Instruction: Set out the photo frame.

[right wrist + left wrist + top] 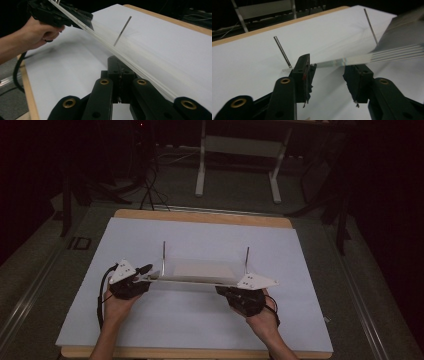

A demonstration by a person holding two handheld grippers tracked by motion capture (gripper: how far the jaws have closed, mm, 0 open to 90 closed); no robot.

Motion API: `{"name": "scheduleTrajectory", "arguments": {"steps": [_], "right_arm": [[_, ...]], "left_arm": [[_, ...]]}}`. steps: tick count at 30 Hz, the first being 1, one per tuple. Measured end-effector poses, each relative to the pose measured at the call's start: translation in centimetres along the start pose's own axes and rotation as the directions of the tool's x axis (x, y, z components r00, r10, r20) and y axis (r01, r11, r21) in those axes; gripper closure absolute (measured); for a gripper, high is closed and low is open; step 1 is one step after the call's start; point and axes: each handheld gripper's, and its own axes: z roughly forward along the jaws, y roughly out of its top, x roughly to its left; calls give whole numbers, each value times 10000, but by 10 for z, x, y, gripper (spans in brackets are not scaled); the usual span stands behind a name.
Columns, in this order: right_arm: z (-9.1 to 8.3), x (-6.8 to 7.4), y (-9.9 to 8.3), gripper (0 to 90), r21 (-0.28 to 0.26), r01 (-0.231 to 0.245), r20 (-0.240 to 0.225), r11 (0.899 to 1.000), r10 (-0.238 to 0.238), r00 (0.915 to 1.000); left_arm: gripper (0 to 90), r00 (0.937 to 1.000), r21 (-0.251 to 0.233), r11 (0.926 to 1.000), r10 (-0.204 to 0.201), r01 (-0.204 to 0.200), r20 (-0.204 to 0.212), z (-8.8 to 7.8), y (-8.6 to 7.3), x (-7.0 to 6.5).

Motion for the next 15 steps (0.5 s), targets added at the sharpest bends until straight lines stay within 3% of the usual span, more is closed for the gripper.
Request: {"name": "scheduleTrajectory", "arguments": {"steps": [3, 13, 15], "right_arm": [[0, 0, 1, 900, 17, 6, 63, 10000, -6, 10000], [-2, -5, 4, 900, -94, -75, 181, 9999, 77, 9998], [-2, -6, 5, 900, -114, -81, 206, 9999, 83, 9998]], "left_arm": [[568, 9998, -13, 9998, 204, -204, -47, 0, 2, -1], [348, 9958, -380, 9951, 907, -909, -76, 8, 12, -9], [340, 9955, -442, 9945, 951, -950, -3, 10, 13, -8]]}}
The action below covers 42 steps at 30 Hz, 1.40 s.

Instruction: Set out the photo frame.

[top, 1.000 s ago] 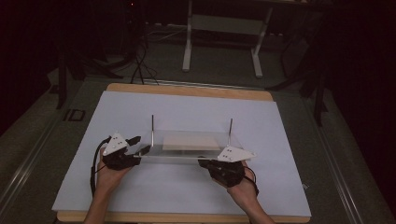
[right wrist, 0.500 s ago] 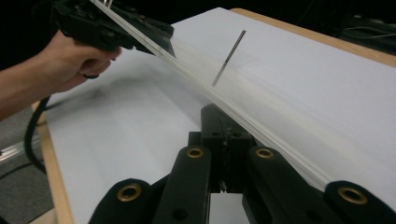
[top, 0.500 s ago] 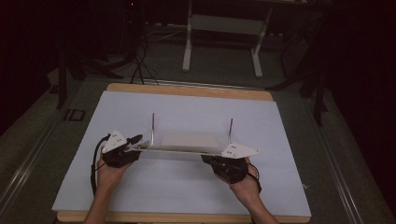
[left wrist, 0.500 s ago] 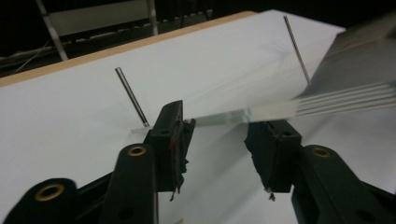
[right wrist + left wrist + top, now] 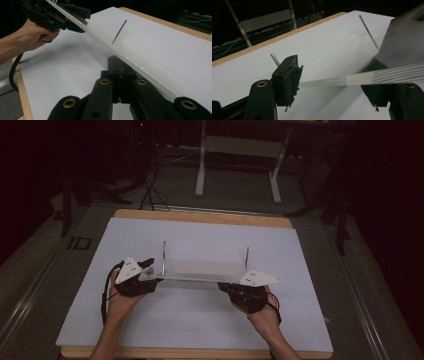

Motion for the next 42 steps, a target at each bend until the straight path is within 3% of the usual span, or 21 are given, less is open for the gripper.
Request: {"name": "scheduleTrajectory", "arguments": {"steps": [3, 11, 15, 18, 20, 28, 32, 37, 42], "right_arm": [[0, -1, 1, 900, -30, -5, 15, 10000, 5, 10000], [-1, -5, 5, 885, -87, 61, 77, 9999, -61, 10000], [-3, -4, 5, 846, 39, 518, 516, 9986, -520, 9973], [-5, -7, 3, 835, 70, 587, 680, 9983, -590, 9959], [-7, -8, 1, 778, 84, 633, 823, 9980, -638, 9946], [-11, -31, -12, 751, 235, 84, 1259, 9997, -113, 9920], [-15, -43, -17, 703, 203, -138, 1611, 9997, 104, 9869], [-22, -58, -20, 653, 193, -95, 2343, 9998, 47, 9722], [-26, -72, -22, 603, 235, -339, 2669, 9991, 264, 9634]], "left_arm": [[365, 9994, -168, 9997, -196, 201, 290, 1, -1, 1], [391, 9991, -308, 9989, -344, 351, 253, 2, 1, 3], [391, 9986, -293, 9985, -454, 462, 284, 3, 3, 4], [391, 9983, -267, 9983, -508, 515, 272, 4, 4, 5], [391, 9979, -280, 9978, -587, 594, 255, 4, 6, 6], [390, 9967, -246, 9967, -772, 778, 255, 6, 10, 9], [390, 9959, -206, 9959, -873, 878, 239, 7, 13, 11], [390, 9945, -197, 9945, -1024, 1028, 232, 9, 17, 14], [389, 9930, -260, 9929, -1159, 1164, 217, 11, 20, 17]]}}
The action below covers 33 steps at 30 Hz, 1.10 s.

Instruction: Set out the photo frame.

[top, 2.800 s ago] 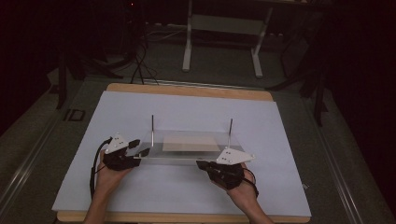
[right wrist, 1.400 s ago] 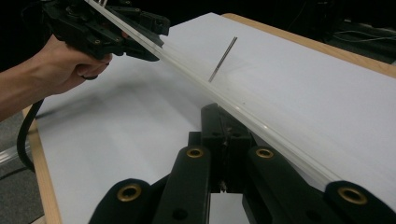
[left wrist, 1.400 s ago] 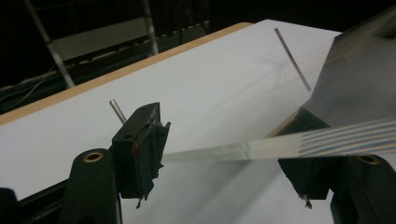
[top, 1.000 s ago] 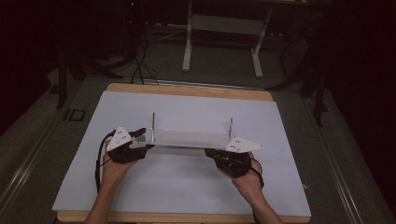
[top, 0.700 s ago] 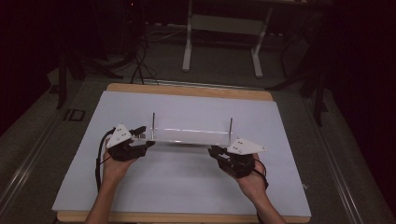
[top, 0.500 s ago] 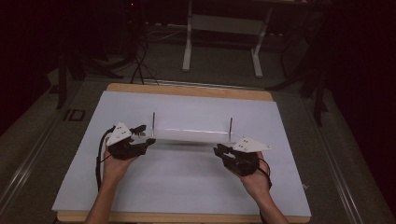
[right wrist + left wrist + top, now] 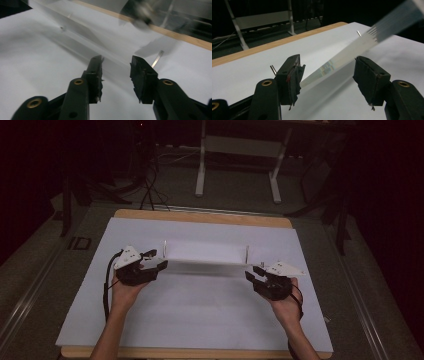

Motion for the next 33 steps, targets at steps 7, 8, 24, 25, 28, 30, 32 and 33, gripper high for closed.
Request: {"name": "scheduleTrajectory", "arguments": {"steps": [7, 8, 24, 25, 28, 30, 32, 33], "right_arm": [[7, -13, -4, 593, 220, -138, 551, 9997, 126, 9984], [8, -14, -5, 592, 217, -163, 596, 9996, 150, 9981], [19, -33, 0, 534, -405, 198, 611, 9990, -173, 9980], [21, -33, 0, 533, -467, 229, 564, 9986, -203, 9982], [25, -38, 3, 529, -600, 163, 393, 9981, -140, 9991], [29, -41, 4, 529, -729, 107, 282, 9973, -86, 9996], [32, -46, 6, 525, -824, 14, 124, 9966, -4, 9999], [34, -48, 7, 524, -896, -28, 60, 9960, 34, 10000]], "left_arm": [[389, 9998, -46, 9998, -211, 211, -29, 3, 4, 3], [389, 9998, -36, 9998, -218, 218, -21, 3, 4, 3], [388, 9993, 5, 9993, -386, 386, 1, 6, 9, 8], [388, 9991, -3, 9991, -429, 429, 17, 7, 11, 9], [392, 9987, -63, 9986, -517, 517, 38, 10, 13, 13], [403, 9983, -304, 9978, -584, 586, 81, 12, 13, 17], [414, 9980, -503, 9968, -607, 615, 173, 16, 12, 21], [421, 9980, -506, 9968, -603, 612, 180, 19, 12, 24]]}}
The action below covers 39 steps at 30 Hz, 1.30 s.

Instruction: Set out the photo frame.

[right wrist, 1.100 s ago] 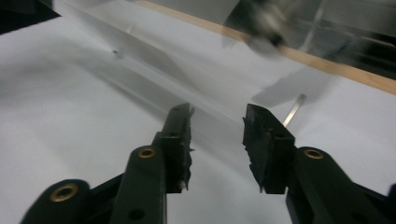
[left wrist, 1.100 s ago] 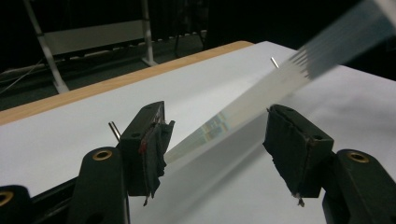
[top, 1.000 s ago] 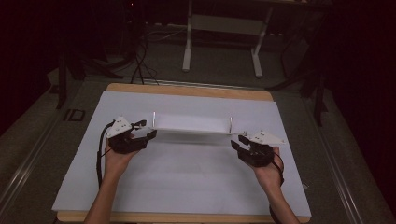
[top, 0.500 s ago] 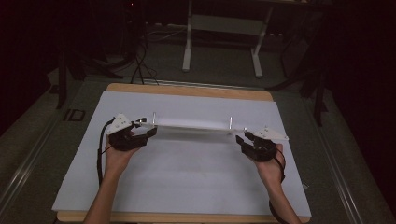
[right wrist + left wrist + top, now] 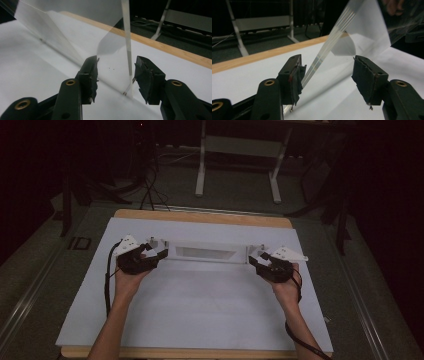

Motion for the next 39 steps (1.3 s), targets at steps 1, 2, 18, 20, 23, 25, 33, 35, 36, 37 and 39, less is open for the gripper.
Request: {"name": "scheduleTrajectory", "arguments": {"steps": [1, 2, 18, 20, 23, 25, 33, 35, 36, 37, 39], "right_arm": [[2, -2, 0, 524, -23, -22, -82, 10000, 22, 10000], [5, -4, 1, 520, -57, -38, -167, 10000, 37, 9999], [39, -9, 7, 489, -106, 55, 418, 9999, -51, 9991], [39, -9, 9, 489, -14, -14, 528, 10000, 14, 9986], [39, -10, 11, 487, 35, -199, 481, 9998, 197, 9986], [36, -9, 11, 487, -14, -313, 427, 9995, 313, 9986], [27, -1, 13, 486, 368, -572, 182, 9977, 565, 9982], [24, 1, 14, 486, 408, -574, 114, 9975, 569, 9983], [23, 2, 14, 485, 450, -597, 95, 9972, 594, 9982], [22, 2, 15, 485, 456, -626, 38, 9970, 625, 9980], [19, 4, 15, 484, 510, -733, -16, 9960, 734, 9973]], "left_arm": [[422, 10000, 1, 10000, 50, -50, 19, 3, -1, 2], [418, 9999, 54, 9999, 126, -126, 14, 7, -1, 4], [349, 9879, 1313, 9893, 815, -641, -1321, 47, 8, 5], [350, 9873, 1422, 9882, 766, -567, -1389, 48, 10, 4], [352, 9895, 1567, 9871, 539, -325, -1343, 47, 12, 3], [352, 9901, 1669, 9857, 464, -239, -1326, 45, 13, 1], [353, 9896, 2106, 9774, 119, 187, -1431, 29, 16, -10], [353, 9888, 2171, 9758, 88, 240, -1488, 25, 17, -14], [353, 9885, 2195, 9750, -11, 345, -1509, 23, 17, -15], [353, 9886, 2215, 9742, -102, 437, -1501, 21, 18, -17], [354, 9886, 2188, 9740, -254, 579, -1484, 17, 18, -18]]}}
